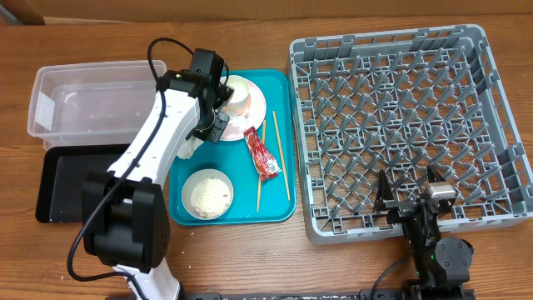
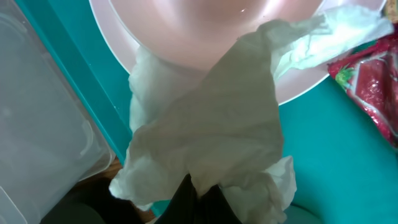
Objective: Sort waste into correct bins and load items into the dishwasher
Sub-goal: 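Reach the left gripper to the white tissues beside the pink plate and grasp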
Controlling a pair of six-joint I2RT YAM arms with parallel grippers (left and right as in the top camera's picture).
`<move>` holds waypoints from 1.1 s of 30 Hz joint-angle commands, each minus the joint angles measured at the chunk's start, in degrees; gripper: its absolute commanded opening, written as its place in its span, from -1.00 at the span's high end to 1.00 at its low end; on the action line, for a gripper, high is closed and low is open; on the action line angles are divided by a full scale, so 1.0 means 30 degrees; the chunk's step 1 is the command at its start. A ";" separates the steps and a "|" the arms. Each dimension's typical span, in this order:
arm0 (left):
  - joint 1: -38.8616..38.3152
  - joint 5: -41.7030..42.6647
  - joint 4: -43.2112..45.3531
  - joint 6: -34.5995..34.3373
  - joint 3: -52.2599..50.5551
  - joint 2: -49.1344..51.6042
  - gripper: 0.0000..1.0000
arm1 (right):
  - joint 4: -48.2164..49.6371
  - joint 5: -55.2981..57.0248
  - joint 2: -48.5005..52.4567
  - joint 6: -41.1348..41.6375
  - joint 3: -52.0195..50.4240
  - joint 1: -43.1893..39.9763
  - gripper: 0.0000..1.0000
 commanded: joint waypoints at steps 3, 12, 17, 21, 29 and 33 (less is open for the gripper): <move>-0.0051 0.1763 -0.0255 -0.0342 0.0299 -0.0197 0.91 | 0.0131 -0.0102 -0.0204 -0.0073 -0.0197 -0.0007 -1.00; -0.0073 0.4036 0.2098 -0.0350 -0.0940 0.0036 0.72 | 0.0131 -0.0102 -0.0204 -0.0073 -0.0197 -0.0007 -1.00; -0.0073 0.4022 0.4109 -0.0335 -0.2565 0.0124 0.79 | 0.0131 -0.0102 -0.0204 -0.0073 -0.0197 -0.0007 -1.00; -0.0066 0.3927 0.5129 -0.0321 -0.3264 0.0131 0.54 | 0.0131 -0.0102 -0.0204 -0.0073 -0.0197 -0.0007 -1.00; -0.0051 0.2936 0.6339 -0.0321 -0.3279 0.0131 -0.19 | 0.0131 -0.0102 -0.0204 -0.0073 -0.0197 -0.0007 -0.99; -0.0044 0.2943 0.6812 -0.0321 -0.3483 0.0138 -0.30 | 0.0131 -0.0102 -0.0204 -0.0073 -0.0197 -0.0007 -1.00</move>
